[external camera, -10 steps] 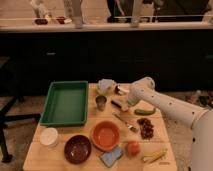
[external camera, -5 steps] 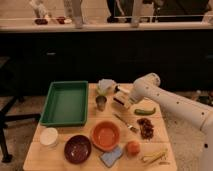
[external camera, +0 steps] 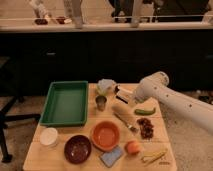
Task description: Place eraser in red bowl
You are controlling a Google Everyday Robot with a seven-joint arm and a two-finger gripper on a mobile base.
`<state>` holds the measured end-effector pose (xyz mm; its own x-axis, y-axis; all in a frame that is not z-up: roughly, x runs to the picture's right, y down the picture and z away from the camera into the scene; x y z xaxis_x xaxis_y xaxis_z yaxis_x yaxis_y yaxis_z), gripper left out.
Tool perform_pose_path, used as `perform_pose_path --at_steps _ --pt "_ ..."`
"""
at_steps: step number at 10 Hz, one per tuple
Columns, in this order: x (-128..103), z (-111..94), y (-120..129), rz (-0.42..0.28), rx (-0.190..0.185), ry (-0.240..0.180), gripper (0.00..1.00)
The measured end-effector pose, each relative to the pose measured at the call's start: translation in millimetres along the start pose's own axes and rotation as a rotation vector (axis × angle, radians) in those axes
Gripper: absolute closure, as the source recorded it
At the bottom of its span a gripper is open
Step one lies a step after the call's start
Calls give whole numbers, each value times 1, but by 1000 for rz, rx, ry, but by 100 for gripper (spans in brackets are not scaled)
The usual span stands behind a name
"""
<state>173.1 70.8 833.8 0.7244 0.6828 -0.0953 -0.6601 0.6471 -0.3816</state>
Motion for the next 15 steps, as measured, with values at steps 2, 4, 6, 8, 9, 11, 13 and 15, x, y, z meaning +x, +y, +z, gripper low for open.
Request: perform_pose_path --at_steps 2,4,6,8,9,11,13,15 --pt "8 -20 10 -13 -11 -27 100" --pt "10 -35 32 -44 -42 -59 100" --pt "14 -44 48 -71 -69 -79 100" --pt "15 -51 72 -119 -107 -93 100" --pt "16 -53 82 -138 -119 -94 100" --pt "19 -57 105 -184 -149 -95 100" --pt "23 -60 123 -222 -173 -95 100" --pt "25 -62 142 -266 -199 -92 100"
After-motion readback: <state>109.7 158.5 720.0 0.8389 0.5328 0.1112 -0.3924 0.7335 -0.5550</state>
